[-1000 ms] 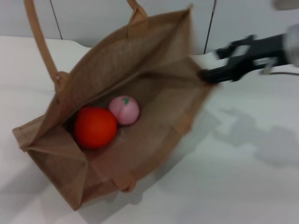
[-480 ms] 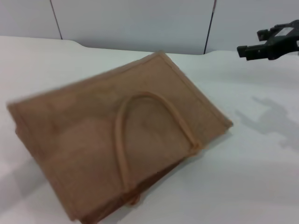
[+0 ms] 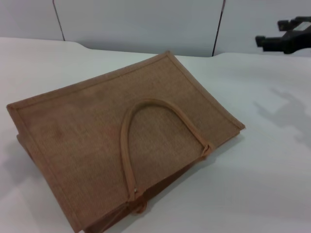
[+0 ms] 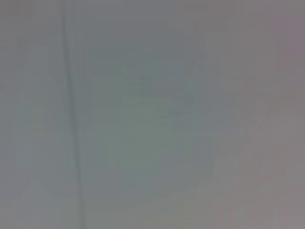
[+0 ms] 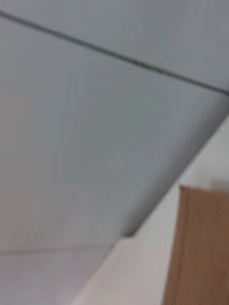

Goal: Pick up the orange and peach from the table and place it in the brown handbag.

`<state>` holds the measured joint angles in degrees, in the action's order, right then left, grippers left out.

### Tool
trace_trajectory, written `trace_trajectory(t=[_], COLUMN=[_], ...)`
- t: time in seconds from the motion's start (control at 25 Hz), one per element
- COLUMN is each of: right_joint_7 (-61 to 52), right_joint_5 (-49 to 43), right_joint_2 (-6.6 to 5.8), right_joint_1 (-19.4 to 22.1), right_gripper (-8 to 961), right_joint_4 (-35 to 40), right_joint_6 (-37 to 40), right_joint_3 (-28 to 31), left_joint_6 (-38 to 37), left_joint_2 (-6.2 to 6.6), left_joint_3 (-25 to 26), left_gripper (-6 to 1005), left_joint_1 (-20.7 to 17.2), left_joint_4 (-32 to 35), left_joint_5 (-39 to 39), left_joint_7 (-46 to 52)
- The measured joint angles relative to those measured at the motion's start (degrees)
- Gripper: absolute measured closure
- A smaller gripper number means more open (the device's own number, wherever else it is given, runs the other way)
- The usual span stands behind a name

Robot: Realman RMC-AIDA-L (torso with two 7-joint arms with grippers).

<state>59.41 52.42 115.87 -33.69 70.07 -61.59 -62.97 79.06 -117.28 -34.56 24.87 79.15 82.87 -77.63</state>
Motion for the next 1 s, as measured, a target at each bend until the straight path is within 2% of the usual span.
trace_trajectory(t=[0.04,0.12,0.28,0.44,0.48,0.52,0.64,0.84,0.96,1.0], right_joint_7=[2.4,8.9,27.6,47.1,55.1,55.1,67.6,86.9,97.4,102.6], right_joint_5=[2.4,9.4,28.4,45.9,53.1,53.1,64.0,82.0,92.0,98.1], right_joint_2=[0.03,0.08,0.14,0.36,0.39,0.39,0.52,0.57,0.63,0.67], right_joint_1=[0.9,2.6,4.8,5.1,4.8,4.8,3.5,-0.1,-2.8,-4.0], right_gripper=[195,195,194,194,194,194,194,194,194,194], right_joint_4=[-1.0,-3.6,-12.8,-23.3,-28.1,-28.1,-35.5,-47.1,-52.7,-55.3], right_joint_6=[2.4,7.6,16.0,19.3,20.0,20.0,20.3,20.5,20.0,19.1], right_joint_3=[0.0,-0.1,-0.8,-0.9,-0.9,-0.9,-0.9,-0.7,-0.4,-0.4], left_joint_6=[-1.5,-2.5,-4.4,-8.0,-8.5,-9.0,-9.4,-10.0,-10.9,-11.6], left_joint_2=[-0.01,-0.01,-0.11,-0.17,-0.17,-0.15,-0.06,0.05,0.07,0.07], left_joint_3=[0.0,0.0,-0.2,-0.1,0.0,0.1,0.1,0.1,0.1,0.1], left_gripper=[259,218,136,121,121,121,121,121,121,121], left_joint_1=[-0.2,-0.4,0.1,2.6,3.5,4.5,6.6,10.5,11.8,12.1], left_joint_4=[-5.5,-12.1,-30.9,-47.9,-52.1,-56.6,-66.1,-76.6,-78.6,-78.8], left_joint_5=[2.6,6.3,16.0,25.4,28.2,31.3,38.9,47.6,49.9,50.3], left_joint_7=[-5.7,-14.4,-36.5,-52.4,-56.8,-61.6,-72.1,-82.1,-84.6,-84.8])
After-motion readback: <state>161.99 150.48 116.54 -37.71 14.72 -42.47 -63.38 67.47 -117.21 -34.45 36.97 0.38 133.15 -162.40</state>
